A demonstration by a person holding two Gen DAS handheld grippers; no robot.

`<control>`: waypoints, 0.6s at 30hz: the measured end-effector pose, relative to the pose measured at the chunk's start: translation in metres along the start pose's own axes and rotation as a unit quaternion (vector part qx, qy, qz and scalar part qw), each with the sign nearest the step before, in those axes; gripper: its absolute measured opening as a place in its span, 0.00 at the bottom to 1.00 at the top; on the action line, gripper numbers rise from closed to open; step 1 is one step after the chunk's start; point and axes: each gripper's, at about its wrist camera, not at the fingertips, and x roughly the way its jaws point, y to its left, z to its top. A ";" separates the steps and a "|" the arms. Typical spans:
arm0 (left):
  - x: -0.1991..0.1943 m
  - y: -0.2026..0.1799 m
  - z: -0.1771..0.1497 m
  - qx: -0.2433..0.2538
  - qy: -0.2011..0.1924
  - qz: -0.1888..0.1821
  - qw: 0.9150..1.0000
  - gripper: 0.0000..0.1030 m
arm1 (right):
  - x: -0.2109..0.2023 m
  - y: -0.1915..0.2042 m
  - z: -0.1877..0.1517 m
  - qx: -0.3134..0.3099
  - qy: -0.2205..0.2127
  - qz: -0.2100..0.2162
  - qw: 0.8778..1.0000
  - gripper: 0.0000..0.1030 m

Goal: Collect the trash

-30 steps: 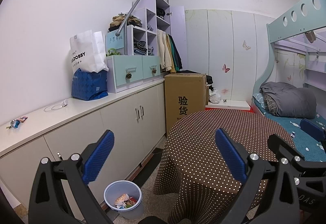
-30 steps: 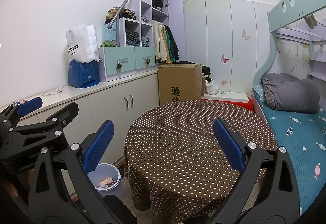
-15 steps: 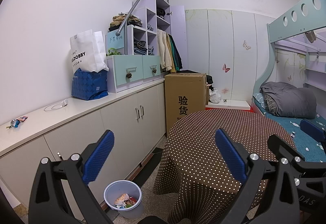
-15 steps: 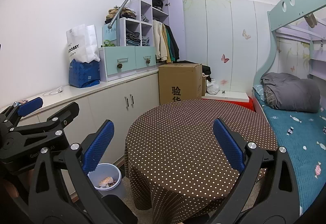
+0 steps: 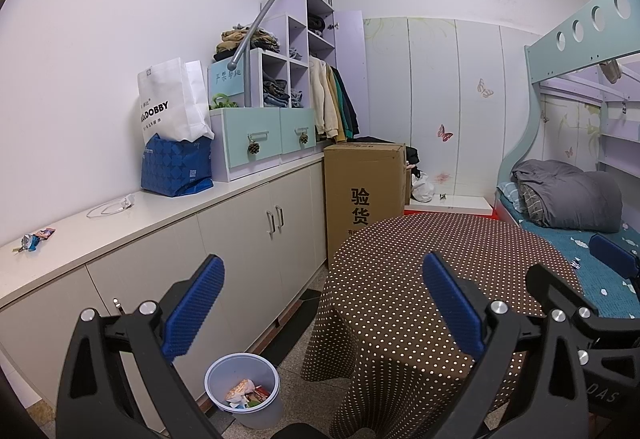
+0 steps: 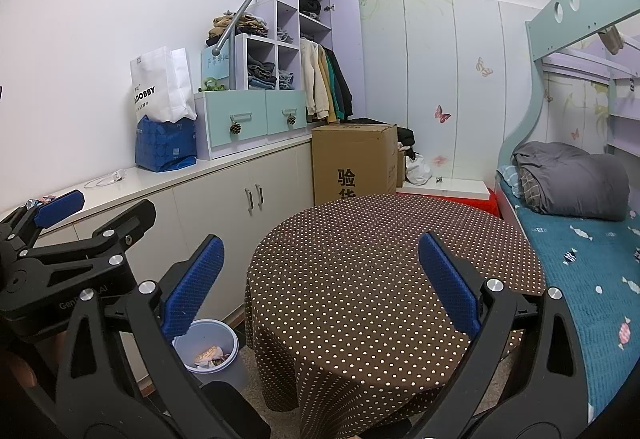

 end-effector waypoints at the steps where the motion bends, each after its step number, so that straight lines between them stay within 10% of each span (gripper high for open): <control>1: 0.000 0.000 0.000 0.000 0.000 0.000 1.000 0.95 | 0.000 0.000 0.000 0.000 0.001 0.000 1.000 0.93; 18: 0.001 0.001 0.000 0.000 0.001 0.000 1.000 0.95 | 0.000 0.003 -0.001 0.001 0.001 0.001 1.000 0.93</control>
